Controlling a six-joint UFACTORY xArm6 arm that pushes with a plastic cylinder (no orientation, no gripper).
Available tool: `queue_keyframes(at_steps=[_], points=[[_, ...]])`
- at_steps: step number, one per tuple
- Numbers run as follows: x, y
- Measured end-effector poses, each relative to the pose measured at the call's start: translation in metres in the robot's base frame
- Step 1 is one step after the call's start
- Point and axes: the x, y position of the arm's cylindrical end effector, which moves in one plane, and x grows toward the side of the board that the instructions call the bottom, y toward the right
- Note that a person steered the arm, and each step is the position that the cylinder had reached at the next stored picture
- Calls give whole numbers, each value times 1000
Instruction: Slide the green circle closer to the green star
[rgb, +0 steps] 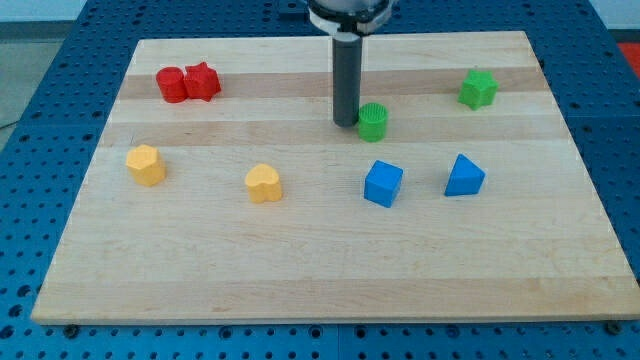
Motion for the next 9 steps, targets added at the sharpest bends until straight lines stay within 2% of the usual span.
queue_keyframes(at_steps=[1,2,3,5,7,9], points=[[18,17],[7,66],[-2,86],[26,104],[3,121],[14,111]])
